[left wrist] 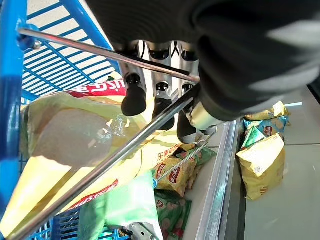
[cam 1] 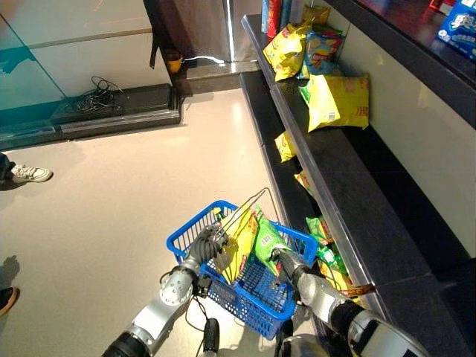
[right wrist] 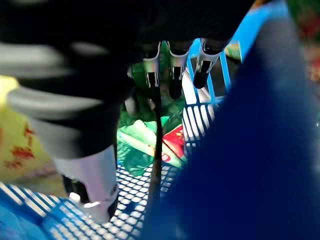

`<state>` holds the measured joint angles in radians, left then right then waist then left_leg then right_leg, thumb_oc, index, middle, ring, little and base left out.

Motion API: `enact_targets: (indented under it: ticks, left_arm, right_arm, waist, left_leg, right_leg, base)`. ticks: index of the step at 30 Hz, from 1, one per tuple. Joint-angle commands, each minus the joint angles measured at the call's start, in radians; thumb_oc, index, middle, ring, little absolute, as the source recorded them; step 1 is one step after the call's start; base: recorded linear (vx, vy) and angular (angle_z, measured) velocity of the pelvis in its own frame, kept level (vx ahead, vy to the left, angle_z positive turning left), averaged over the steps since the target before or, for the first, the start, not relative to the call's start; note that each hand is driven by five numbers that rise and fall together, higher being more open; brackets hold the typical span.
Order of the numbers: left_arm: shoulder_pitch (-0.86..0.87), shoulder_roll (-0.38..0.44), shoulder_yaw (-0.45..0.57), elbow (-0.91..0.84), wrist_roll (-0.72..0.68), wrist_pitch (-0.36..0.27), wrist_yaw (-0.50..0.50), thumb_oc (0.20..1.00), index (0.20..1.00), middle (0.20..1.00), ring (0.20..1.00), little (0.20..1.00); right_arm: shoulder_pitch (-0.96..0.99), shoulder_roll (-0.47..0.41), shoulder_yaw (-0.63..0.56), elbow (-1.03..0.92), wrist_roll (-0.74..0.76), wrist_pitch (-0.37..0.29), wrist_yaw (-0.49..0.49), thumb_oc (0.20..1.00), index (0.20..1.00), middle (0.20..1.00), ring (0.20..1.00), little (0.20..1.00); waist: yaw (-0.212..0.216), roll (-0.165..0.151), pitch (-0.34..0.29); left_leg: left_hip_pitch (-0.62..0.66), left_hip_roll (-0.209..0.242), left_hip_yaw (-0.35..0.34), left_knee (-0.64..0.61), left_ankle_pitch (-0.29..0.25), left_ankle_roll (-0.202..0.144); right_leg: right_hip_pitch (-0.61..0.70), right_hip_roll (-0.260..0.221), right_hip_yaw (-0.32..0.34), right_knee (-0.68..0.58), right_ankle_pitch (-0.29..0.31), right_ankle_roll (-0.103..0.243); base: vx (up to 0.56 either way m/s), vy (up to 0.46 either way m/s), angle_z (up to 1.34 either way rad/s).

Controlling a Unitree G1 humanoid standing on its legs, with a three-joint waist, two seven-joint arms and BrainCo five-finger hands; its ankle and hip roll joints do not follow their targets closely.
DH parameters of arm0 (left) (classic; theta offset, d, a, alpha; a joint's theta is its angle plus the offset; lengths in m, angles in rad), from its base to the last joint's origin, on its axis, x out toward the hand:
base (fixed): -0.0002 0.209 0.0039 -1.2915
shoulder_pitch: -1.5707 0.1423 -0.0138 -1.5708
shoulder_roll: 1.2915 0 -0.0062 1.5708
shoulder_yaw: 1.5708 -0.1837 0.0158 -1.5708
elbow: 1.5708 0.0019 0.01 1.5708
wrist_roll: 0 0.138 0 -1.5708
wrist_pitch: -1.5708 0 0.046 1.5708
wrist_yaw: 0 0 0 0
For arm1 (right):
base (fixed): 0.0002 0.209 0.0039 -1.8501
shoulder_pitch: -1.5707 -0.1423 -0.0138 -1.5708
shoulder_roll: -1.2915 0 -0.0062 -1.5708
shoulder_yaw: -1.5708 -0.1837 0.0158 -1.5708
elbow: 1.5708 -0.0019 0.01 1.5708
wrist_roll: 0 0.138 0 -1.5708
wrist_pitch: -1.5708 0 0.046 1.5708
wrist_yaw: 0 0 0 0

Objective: Pick up the snacks into the basket

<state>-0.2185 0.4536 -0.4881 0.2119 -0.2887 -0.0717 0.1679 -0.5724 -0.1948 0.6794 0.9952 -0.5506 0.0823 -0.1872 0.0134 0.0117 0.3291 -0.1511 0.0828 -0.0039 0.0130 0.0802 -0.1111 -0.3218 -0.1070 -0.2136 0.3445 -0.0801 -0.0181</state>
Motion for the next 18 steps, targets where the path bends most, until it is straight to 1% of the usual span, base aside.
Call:
enact_targets:
  ticks: [1, 3, 4, 5, 8, 9, 11, 13, 14, 16, 17, 18]
  left_arm:
    - [-0.137, -0.033, 0.061, -0.322, -0.037, -0.190, -0.032, 0.200, 0.200, 0.200, 0.200, 0.200]
    - [-0.137, -0.033, 0.061, -0.322, -0.038, -0.190, -0.032, 0.200, 0.200, 0.200, 0.200, 0.200]
    - [-0.136, -0.038, 0.061, -0.320, -0.040, -0.186, -0.041, 0.200, 0.200, 0.200, 0.200, 0.200]
    - [-0.135, -0.041, 0.059, -0.317, -0.039, -0.184, -0.047, 0.200, 0.200, 0.200, 0.200, 0.200]
    - [-0.137, -0.037, 0.065, -0.314, -0.033, -0.183, -0.050, 0.200, 0.200, 0.200, 0.200, 0.200]
    - [-0.136, -0.032, 0.070, -0.318, -0.023, -0.185, -0.050, 0.200, 0.200, 0.200, 0.200, 0.200]
    - [-0.127, -0.024, 0.095, -0.314, 0.003, -0.177, -0.041, 0.200, 0.200, 0.200, 0.200, 0.200]
    - [-0.118, -0.018, 0.123, -0.308, 0.036, -0.170, -0.030, 0.200, 0.200, 0.200, 0.200, 0.200]
    - [-0.112, -0.016, 0.140, -0.304, 0.057, -0.166, -0.023, 0.200, 0.200, 0.200, 0.200, 0.200]
    - [-0.104, -0.013, 0.157, -0.303, 0.077, -0.167, -0.020, 0.200, 0.200, 0.200, 0.200, 0.200]
    - [-0.095, -0.010, 0.169, -0.301, 0.092, -0.163, -0.016, 0.200, 0.200, 0.200, 0.200, 0.200]
    - [-0.092, -0.009, 0.176, -0.299, 0.097, -0.166, -0.016, 0.200, 0.200, 0.200, 0.200, 0.200]
  right_arm:
    - [-0.067, 0.027, 0.053, 0.074, -0.106, 0.011, 0.023, 1.000, 1.000, 1.000, 1.000, 1.000]
    - [-0.067, 0.027, 0.053, 0.074, -0.106, 0.011, 0.023, 1.000, 1.000, 1.000, 1.000, 1.000]
    - [-0.064, 0.036, 0.062, 0.083, -0.097, 0.007, 0.050, 1.000, 1.000, 1.000, 1.000, 1.000]
    - [-0.068, 0.036, 0.070, 0.084, -0.104, 0.005, 0.057, 1.000, 1.000, 1.000, 1.000, 1.000]
    - [-0.077, 0.001, 0.088, 0.012, -0.132, -0.011, 0.070, 1.000, 1.000, 1.000, 1.000, 1.000]
    - [-0.080, -0.020, 0.090, -0.047, -0.137, -0.020, 0.074, 1.000, 1.000, 1.000, 1.000, 1.000]
    - [-0.080, -0.084, 0.093, -0.234, -0.186, -0.042, 0.100, 1.000, 1.000, 1.000, 1.000, 1.000]
    - [-0.066, -0.165, 0.077, -0.411, -0.234, -0.061, 0.125, 1.000, 1.000, 1.000, 1.000, 1.000]
    - [-0.044, -0.220, 0.059, -0.518, -0.248, -0.073, 0.152, 1.000, 1.000, 1.000, 1.000, 1.000]
    - [-0.013, -0.293, 0.030, -0.658, -0.244, -0.105, 0.178, 1.000, 1.000, 1.000, 1.000, 1.000]
    - [0.012, -0.338, -0.005, -0.743, -0.228, -0.117, 0.186, 1.000, 1.000, 1.000, 1.000, 1.000]
    - [0.029, -0.361, -0.020, -0.778, -0.212, -0.131, 0.189, 1.000, 1.000, 1.000, 1.000, 1.000]
  waist:
    - [0.008, -0.032, -0.046]
    - [0.008, -0.032, -0.046]
    - [0.008, -0.032, -0.046]
    - [0.008, -0.033, -0.047]
    - [0.004, -0.037, -0.043]
    - [0.000, -0.041, -0.040]
    - [-0.012, -0.050, -0.039]
    - [-0.024, -0.059, -0.038]
    - [-0.030, -0.062, -0.038]
    - [-0.041, -0.069, -0.039]
    - [-0.048, -0.075, -0.041]
    - [-0.052, -0.078, -0.043]
  left_leg:
    - [0.045, -0.026, -0.005, 0.048, -0.133, 0.035]
    - [0.044, -0.026, -0.005, 0.048, -0.133, 0.035]
    - [0.045, -0.026, -0.007, 0.047, -0.132, 0.035]
    - [0.046, -0.026, -0.007, 0.047, -0.132, 0.035]
    - [0.044, -0.023, -0.004, 0.045, -0.131, 0.034]
    - [0.045, -0.022, -0.003, 0.045, -0.131, 0.034]
    - [0.047, -0.018, 0.004, 0.042, -0.133, 0.034]
    - [0.050, -0.017, 0.011, 0.039, -0.134, 0.035]
    - [0.051, -0.016, 0.014, 0.039, -0.136, 0.035]
    - [0.055, -0.016, 0.019, 0.040, -0.139, 0.037]
    - [0.057, -0.015, 0.023, 0.040, -0.141, 0.037]
    - [0.058, -0.014, 0.025, 0.041, -0.142, 0.038]
  right_leg:
    - [0.074, -0.056, 0.085, -0.150, 0.074, 0.156]
    - [0.074, -0.056, 0.085, -0.150, 0.074, 0.156]
    - [0.075, -0.056, 0.084, -0.150, 0.073, 0.155]
    - [0.076, -0.056, 0.082, -0.150, 0.072, 0.155]
    - [0.072, -0.056, 0.082, -0.150, 0.074, 0.155]
    - [0.068, -0.055, 0.084, -0.148, 0.075, 0.156]
    - [0.064, -0.053, 0.091, -0.145, 0.074, 0.158]
    - [0.060, -0.051, 0.098, -0.143, 0.073, 0.160]
    - [0.058, -0.050, 0.102, -0.142, 0.072, 0.161]
    - [0.057, -0.049, 0.106, -0.140, 0.071, 0.162]
    - [0.057, -0.047, 0.109, -0.141, 0.071, 0.164]
    - [0.058, -0.046, 0.111, -0.141, 0.071, 0.164]
  base:
    - [0.00, 0.000, 0.00]
    - [0.00, 0.000, 0.00]
    - [0.00, 0.000, 0.00]
    - [0.00, 0.000, 0.00]
    - [0.00, 0.000, 0.00]
    - [0.00, 0.000, 0.00]
    - [0.00, 0.000, 0.00]
    - [0.02, 0.011, -0.04]
    - [0.00, 0.000, 0.00]
    - [0.02, 0.007, -0.04]
    - [0.03, 0.007, -0.04]
    - [0.03, 0.007, 0.02]
